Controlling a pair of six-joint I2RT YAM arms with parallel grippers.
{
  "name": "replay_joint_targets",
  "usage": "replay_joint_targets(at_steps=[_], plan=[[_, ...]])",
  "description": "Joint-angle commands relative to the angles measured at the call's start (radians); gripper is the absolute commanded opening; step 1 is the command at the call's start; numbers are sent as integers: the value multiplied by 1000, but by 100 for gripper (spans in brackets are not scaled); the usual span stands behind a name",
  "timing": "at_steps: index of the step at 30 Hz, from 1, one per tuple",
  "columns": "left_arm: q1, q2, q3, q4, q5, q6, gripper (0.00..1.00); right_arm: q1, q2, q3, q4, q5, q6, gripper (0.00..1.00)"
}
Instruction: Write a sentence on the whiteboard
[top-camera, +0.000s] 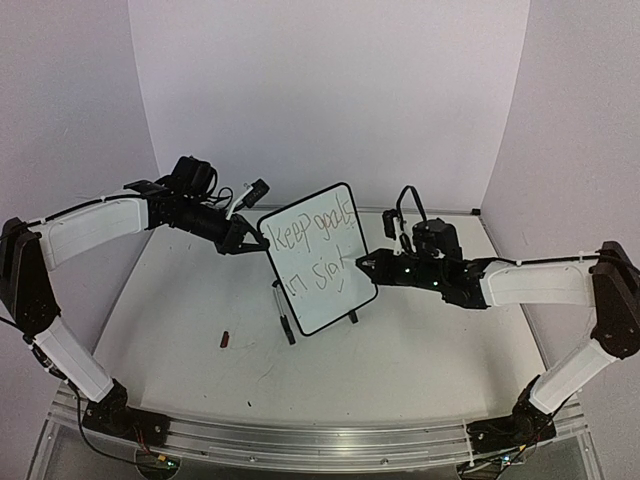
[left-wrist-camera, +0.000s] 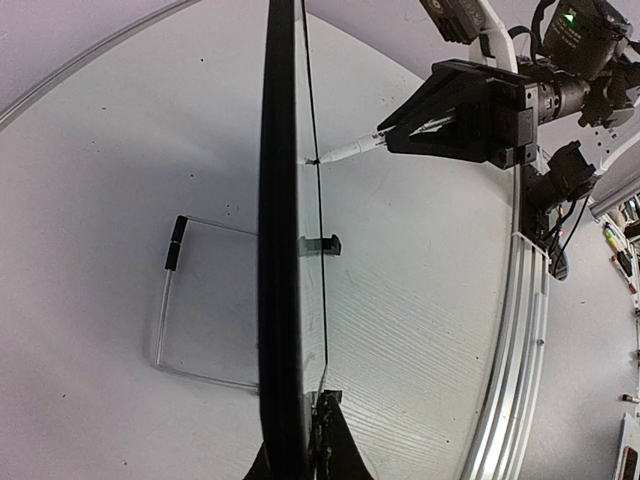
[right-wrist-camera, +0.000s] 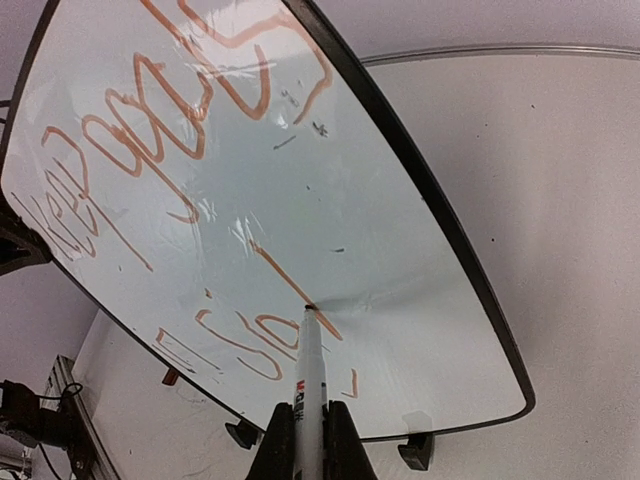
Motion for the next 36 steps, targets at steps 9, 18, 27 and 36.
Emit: replay_joint_targets(at_steps=[9, 18, 27, 36], plan=[[-8, 4, 0, -8, -26, 34, 0, -5, -14, 12, 38, 135, 9, 0], [-7, 3, -1, -8, -25, 33, 0, -5, -3, 7, 27, 129, 11, 0], [-7, 4, -1, -8, -25, 34, 0, -5, 2, -44, 5, 121, 26, 0], [-8, 10, 0, -8, -20, 32, 0, -5, -37, -46, -2, 114, 3, 0]])
